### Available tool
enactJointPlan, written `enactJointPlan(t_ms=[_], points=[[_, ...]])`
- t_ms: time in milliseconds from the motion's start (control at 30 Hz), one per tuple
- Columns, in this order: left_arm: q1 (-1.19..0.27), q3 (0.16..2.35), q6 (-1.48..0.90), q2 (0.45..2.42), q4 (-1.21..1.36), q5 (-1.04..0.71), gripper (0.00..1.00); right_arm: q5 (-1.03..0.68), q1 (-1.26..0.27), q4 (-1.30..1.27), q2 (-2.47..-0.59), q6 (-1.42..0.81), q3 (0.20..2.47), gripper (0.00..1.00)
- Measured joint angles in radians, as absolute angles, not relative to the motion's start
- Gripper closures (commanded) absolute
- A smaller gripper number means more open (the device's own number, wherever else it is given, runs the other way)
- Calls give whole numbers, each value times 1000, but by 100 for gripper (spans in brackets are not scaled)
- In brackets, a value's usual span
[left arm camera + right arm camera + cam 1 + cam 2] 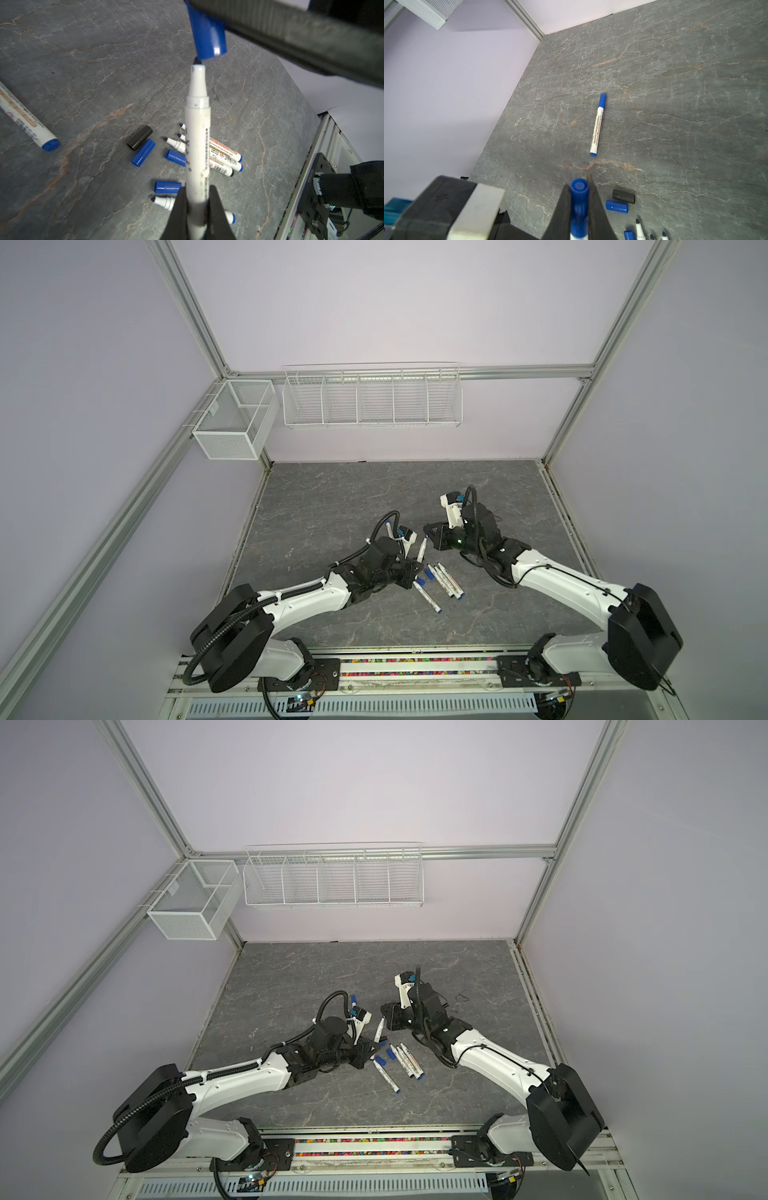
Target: Insert the pens into the pen caps
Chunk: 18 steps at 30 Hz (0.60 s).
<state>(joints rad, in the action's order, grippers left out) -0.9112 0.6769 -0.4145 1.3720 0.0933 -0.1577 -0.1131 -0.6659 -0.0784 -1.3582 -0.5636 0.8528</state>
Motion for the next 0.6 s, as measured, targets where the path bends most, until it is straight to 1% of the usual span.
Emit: enactJointPlan(t_ms=[600], points=[[-915,677,-414,1354,109,-158,100,-129,-661,-79,-1396,-564,886,93]])
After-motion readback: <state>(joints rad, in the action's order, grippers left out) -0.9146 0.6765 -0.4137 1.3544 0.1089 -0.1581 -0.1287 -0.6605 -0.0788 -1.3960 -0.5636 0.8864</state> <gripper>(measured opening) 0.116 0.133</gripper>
